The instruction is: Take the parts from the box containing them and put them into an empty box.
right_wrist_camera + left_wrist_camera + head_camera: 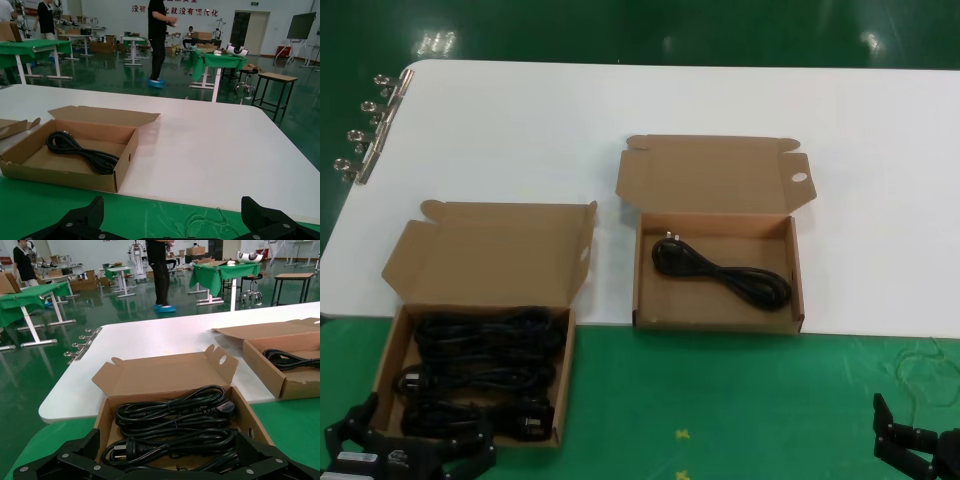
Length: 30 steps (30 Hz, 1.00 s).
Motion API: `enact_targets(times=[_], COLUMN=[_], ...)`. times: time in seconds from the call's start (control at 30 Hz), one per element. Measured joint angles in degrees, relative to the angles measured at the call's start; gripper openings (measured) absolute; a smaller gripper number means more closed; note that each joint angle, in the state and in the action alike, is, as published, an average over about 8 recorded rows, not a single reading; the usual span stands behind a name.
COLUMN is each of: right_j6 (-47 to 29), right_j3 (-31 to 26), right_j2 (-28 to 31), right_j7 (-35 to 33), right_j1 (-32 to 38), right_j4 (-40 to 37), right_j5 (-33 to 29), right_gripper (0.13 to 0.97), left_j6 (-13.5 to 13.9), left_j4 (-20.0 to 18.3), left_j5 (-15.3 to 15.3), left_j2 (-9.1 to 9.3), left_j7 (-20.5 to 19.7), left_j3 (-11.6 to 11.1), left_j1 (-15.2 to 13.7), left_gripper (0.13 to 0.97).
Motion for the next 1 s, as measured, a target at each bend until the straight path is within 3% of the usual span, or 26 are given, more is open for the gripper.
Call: enact_targets(times=[1.0], right_j6=[0.0], right_j3=[0.0], right_j2=[0.0], right_j7=[0.0], right_j1=[0.0], right_j4=[0.0], right_j5=[0.0], right_gripper=[0.966], left_j6=[0.0], left_j4=[0.0], left_j5=[0.0], left_j2=[0.00], left_j7=[0.0], left_j3=[0.0], left_j1=[0.0], left_gripper=[0.966])
